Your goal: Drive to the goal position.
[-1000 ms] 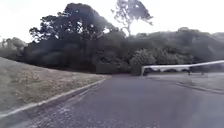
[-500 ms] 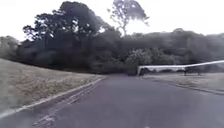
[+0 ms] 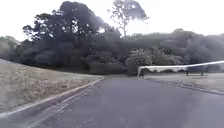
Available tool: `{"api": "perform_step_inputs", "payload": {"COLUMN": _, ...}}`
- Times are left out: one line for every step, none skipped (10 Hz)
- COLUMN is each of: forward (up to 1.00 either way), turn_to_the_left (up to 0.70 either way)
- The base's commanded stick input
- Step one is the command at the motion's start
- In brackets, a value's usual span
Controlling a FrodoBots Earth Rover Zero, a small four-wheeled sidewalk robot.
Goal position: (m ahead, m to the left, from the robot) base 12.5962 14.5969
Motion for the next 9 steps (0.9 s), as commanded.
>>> {"api": "perform_step_inputs", "payload": {"forward": 0.70, "turn_to_the_left": 0.00}}
{"api": "perform_step_inputs", "payload": {"forward": 0.70, "turn_to_the_left": 0.00}}
{"api": "perform_step_inputs", "payload": {"forward": 0.70, "turn_to_the_left": 0.00}}
{"api": "perform_step_inputs", "payload": {"forward": 0.70, "turn_to_the_left": 0.00}}
{"api": "perform_step_inputs", "payload": {"forward": 0.70, "turn_to_the_left": 0.00}}
{"api": "perform_step_inputs", "payload": {"forward": 0.70, "turn_to_the_left": 0.00}}
{"api": "perform_step_inputs", "payload": {"forward": 0.70, "turn_to_the_left": 0.00}}
{"api": "perform_step_inputs", "payload": {"forward": 0.70, "turn_to_the_left": 0.00}}
{"api": "perform_step_inputs", "payload": {"forward": 0.70, "turn_to_the_left": 0.00}}
